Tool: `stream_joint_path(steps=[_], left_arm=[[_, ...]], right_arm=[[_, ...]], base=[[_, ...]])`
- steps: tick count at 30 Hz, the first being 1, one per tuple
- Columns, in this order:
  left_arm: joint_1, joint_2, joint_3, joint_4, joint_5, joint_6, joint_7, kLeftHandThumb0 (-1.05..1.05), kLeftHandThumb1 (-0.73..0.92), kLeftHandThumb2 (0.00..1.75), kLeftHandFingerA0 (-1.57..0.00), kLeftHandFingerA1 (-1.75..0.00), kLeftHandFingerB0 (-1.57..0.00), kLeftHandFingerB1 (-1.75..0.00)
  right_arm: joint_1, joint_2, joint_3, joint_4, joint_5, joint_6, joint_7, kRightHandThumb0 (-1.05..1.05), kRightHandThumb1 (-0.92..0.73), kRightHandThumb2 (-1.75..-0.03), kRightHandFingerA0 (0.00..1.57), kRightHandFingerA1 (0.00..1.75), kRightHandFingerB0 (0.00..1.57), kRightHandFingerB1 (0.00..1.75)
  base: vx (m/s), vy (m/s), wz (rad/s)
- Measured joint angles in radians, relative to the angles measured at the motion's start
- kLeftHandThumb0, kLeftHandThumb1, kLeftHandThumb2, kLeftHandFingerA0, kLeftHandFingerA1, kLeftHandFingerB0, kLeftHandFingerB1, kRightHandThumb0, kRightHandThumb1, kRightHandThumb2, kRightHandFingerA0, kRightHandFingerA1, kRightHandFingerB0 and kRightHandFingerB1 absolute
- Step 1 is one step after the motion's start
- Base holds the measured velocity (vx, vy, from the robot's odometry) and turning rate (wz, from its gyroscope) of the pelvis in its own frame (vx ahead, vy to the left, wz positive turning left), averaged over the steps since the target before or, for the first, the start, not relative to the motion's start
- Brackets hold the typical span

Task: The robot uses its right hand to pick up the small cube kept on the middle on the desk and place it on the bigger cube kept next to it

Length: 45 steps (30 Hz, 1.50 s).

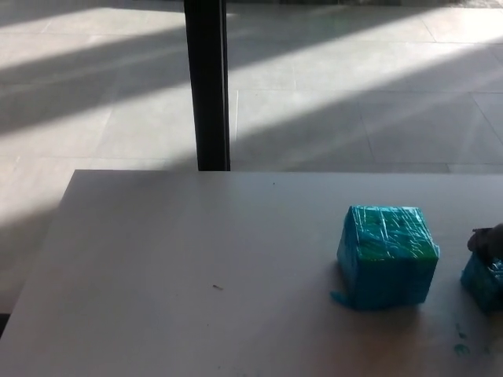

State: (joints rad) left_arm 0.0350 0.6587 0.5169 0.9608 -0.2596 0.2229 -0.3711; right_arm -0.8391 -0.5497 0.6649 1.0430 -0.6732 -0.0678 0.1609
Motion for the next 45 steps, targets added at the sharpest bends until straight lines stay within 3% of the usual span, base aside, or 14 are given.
stream_joint_path(steps=[3,5,6,7,11,12,19,20,21,22,23,29,42,45], left_arm=[[0.0,0.0,0.0,-0.004,0.0,0.0,0.0,-0.94,0.91,0.76,-0.31,-0.49,-0.33,-0.4],[-0.001,0.0,0.0,-0.003,0.0,0.0,0.0,-0.92,0.77,1.19,-0.29,-0.57,-0.29,-0.5],[-0.002,0.0,0.0,-0.002,0.0,0.0,0.0,-0.92,0.92,0.7,-0.28,-0.48,-0.36,-0.4],[-0.003,0.0,0.0,0.0,0.0,0.0,0.0,-0.92,0.76,1.2,-0.22,-0.54,-0.32,-0.52],[-0.004,0.0,-0.001,0.006,0.001,0.0,0.0,-0.94,0.92,0.74,-0.32,-0.5,-0.34,-0.39],[-0.004,0.0,-0.002,0.007,0.001,0.0,0.0,-0.92,0.77,1.21,-0.32,-0.58,-0.25,-0.48],[-0.005,0.0,-0.003,0.011,0.001,0.0,0.001,-0.94,0.8,1.21,-0.25,-0.54,-0.28,-0.5],[-0.005,0.0,-0.003,0.011,0.001,0.0,0.001,-0.94,0.92,0.75,-0.3,-0.47,-0.35,-0.4],[-0.005,0.0,-0.003,0.012,0.001,-0.001,0.0,-0.94,0.79,1.2,-0.22,-0.53,-0.3,-0.51],[-0.006,0.0,-0.003,0.013,0.001,-0.001,0.0,-0.93,0.92,0.71,-0.23,-0.46,-0.33,-0.39],[-0.006,0.001,-0.003,0.014,0.001,-0.001,0.0,-0.95,0.79,1.2,-0.24,-0.54,-0.3,-0.5],[-0.01,0.001,-0.003,0.015,0.001,0.0,0.0,-0.95,0.91,0.76,-0.3,-0.49,-0.34,-0.4],[-0.018,0.001,-0.003,0.027,0.0,0.0,0.0,-0.92,0.77,1.21,-0.31,-0.58,-0.26,-0.48],[-0.015,0.001,-0.002,0.021,0.0,0.0,0.0,-0.95,0.92,0.74,-0.3,-0.48,-0.35,-0.4]], right_arm=[[0.013,-0.003,0.008,-0.011,-0.013,-0.009,-0.053,-0.27,-0.78,-0.64,0.71,1.59,0.68,1.17],[0.018,-0.006,0.013,-0.012,-0.023,-0.018,-0.094,-0.29,-0.8,-0.65,0.78,1.7,0.7,1.43],[0.02,-0.007,0.014,-0.012,-0.027,-0.022,-0.11,-0.27,-0.82,-0.64,0.79,1.73,0.67,1.44],[0.023,-0.008,0.016,-0.011,-0.031,-0.028,-0.13,-0.28,-0.82,-0.65,0.78,1.7,0.68,1.41],[0.039,-0.015,0.021,-0.009,-0.04,-0.05,-0.204,-0.3,-0.83,-0.65,0.75,1.63,0.74,1.03],[0.044,-0.017,0.021,-0.009,-0.041,-0.059,-0.224,-0.28,-0.79,-0.67,0.78,1.63,0.78,0.96],[0.073,-0.044,0.0,0.009,-0.042,-0.149,-0.346,-0.27,-0.81,-0.66,0.79,1.59,0.74,1.09],[0.074,-0.047,-0.004,0.012,-0.043,-0.16,-0.355,-0.29,-0.8,-0.64,0.81,1.54,0.75,0.9],[0.074,-0.05,-0.01,0.017,-0.044,-0.179,-0.366,-0.31,-0.78,-0.68,0.79,1.57,0.75,0.81],[0.074,-0.053,-0.013,0.019,-0.044,-0.188,-0.37,-0.28,-0.81,-0.65,0.77,1.34,0.72,0.61],[0.073,-0.056,-0.018,0.021,-0.044,-0.202,-0.374,-0.23,-0.79,-0.69,0.84,1.27,0.68,0.55],[0.037,-0.076,-0.075,0.028,-0.038,-0.27,-0.36,-0.17,-0.74,-0.7,0.77,1.59,0.67,1.36],[-0.093,-0.092,-0.222,-0.082,0.0,-0.374,-0.277,-0.37,-0.56,-0.91,1.04,1.33,0.76,1.14],[-0.108,-0.086,-0.239,-0.123,0.013,-0.399,-0.24,-0.37,-0.54,-0.91,1.04,1.32,0.76,1.13]], base=[[0.0,0.0,0.0],[0.0,0.0,0.0],[0.0,0.0,0.0],[0.0,0.0,0.0],[0.0,0.0,0.0],[0.0,0.0,0.0],[0.0,0.0,0.0],[0.0,0.0,0.0],[0.0,0.0,0.0],[0.0,0.0,0.0],[0.0,0.0,0.0],[0.0,0.0,0.0],[0.0,0.0,0.0],[0.0,0.0,0.0]])
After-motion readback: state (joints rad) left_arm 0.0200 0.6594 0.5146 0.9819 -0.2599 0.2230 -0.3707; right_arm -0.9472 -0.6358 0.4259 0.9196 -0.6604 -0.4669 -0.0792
